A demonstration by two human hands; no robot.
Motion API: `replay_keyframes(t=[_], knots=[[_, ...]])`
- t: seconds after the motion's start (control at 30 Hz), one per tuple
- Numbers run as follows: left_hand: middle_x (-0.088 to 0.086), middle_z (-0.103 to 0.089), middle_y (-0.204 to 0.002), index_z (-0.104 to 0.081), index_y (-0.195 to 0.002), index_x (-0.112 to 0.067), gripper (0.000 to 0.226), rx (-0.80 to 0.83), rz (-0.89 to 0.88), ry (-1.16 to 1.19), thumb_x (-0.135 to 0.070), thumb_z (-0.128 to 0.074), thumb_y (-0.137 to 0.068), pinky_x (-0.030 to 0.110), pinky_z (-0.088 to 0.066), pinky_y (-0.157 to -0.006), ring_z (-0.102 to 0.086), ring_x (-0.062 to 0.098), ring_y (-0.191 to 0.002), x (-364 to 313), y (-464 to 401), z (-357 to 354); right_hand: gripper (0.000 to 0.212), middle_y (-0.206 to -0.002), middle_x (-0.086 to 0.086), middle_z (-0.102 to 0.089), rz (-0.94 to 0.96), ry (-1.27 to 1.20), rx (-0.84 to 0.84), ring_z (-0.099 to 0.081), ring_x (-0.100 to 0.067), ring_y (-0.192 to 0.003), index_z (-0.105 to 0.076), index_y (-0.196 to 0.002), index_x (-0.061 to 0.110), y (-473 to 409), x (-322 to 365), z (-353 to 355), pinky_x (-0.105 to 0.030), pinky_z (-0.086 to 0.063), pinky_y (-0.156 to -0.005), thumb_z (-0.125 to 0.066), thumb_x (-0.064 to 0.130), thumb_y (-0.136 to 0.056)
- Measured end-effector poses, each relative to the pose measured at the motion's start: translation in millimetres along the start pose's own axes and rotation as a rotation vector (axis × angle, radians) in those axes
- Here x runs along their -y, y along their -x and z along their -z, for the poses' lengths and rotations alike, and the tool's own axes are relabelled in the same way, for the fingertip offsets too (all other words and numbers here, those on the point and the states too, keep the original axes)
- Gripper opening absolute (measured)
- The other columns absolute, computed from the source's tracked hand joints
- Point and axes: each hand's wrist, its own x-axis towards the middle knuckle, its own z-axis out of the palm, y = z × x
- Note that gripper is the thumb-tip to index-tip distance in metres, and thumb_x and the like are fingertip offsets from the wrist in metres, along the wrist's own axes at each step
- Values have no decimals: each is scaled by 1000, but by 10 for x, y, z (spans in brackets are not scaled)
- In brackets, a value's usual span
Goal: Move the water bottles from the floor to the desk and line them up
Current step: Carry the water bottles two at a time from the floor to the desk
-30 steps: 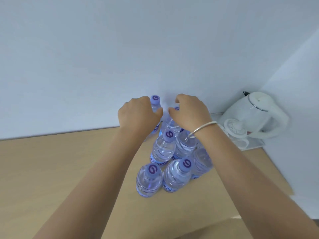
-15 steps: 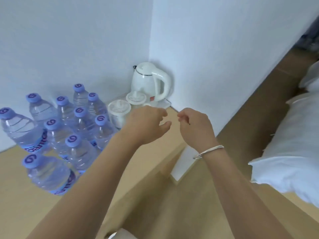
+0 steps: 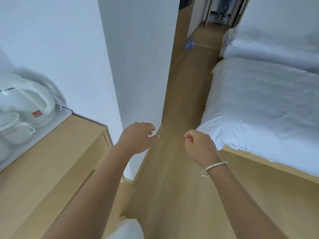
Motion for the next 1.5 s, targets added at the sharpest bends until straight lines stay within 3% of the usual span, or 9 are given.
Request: replay_keyframes(t=[0.13,0.3,0.37,0.43,0.67,0.87,1.13,1.4,1.5], knots=[[-6,-67,-102,-63,-103,-18,31,11,-66,-26,-44,-54,-89,29,-47,-85,-60,17,-96,-302,-461,-189,22,-91,0,-64,-32,-109,9,-59,-19,-88,-63,-105,13,-209,-448,108,-32,-49,-81,-45,12,-92],[-4,-58,-87,-44,-84,-28,25,52,-124,-56,-53,-46,-81,28,-43,-74,-49,14,-77,-610,-1191,-371,20,-99,-3,-65,-38,-144,-27,-58,-18,-92,-64,-102,10,-714,-861,172,-26,-44,-79,-46,12,-93],[-5,-61,-93,-52,-88,-27,21,69,-137,-75,-48,-50,-87,26,-40,-73,-53,13,-82,-741,-1537,-421,21,-104,-3,-65,-40,-135,-41,-57,-17,-98,-64,-102,9,-1029,-1024,214,-24,-42,-80,-46,11,-93],[-6,-65,-105,-60,-106,-22,30,94,-141,-121,-45,-50,-90,26,-41,-79,-59,15,-94,-852,-1900,-446,23,-109,-1,-64,-46,-110,-31,-56,-15,-101,-63,-106,10,-1381,-1146,274,-20,-38,-80,-43,10,-93],[-5,-55,-132,-50,-133,-21,45,115,-180,-163,-43,-48,-94,31,-40,-97,-53,15,-117,-1198,-3265,-287,24,-113,-2,-62,-90,-54,-25,-54,-15,-103,-61,-110,10,-2722,-1443,528,-11,-30,-74,-43,10,-93],[-5,-53,-134,-48,-135,-20,46,138,-188,-154,-43,-47,-94,29,-39,-96,-51,15,-119,-1422,-4258,-274,26,-116,-1,-60,-115,-47,-12,-51,-15,-105,-60,-114,10,-3656,-1700,699,-12,-29,-76,-45,12,-94],[-3,-60,-122,-48,-135,-20,47,180,-140,-174,-42,-48,-94,28,-42,-91,-56,14,-110,-1790,-5706,-394,29,-125,0,-58,-93,19,32,-49,-14,-116,-56,-121,13,-5118,-2171,887,-17,-34,-96,-44,18,-95],[-3,-58,-128,-46,-137,-22,48,243,-20,-143,-44,-46,-94,31,-44,-96,-54,16,-116,-2257,-7329,-433,36,-133,3,-51,-17,96,115,-44,-13,-124,-48,-132,17,-6872,-2688,1355,-22,-33,-103,-42,25,-97],[0,-59,-124,-53,-124,-20,38,258,15,-139,-42,-45,-95,32,-43,-94,-55,18,-114,-2412,-7876,-368,36,-133,1,-52,-6,90,134,-44,-14,-124,-49,-131,17,-7495,-2799,1500,-24,-34,-102,-42,25,-97]])
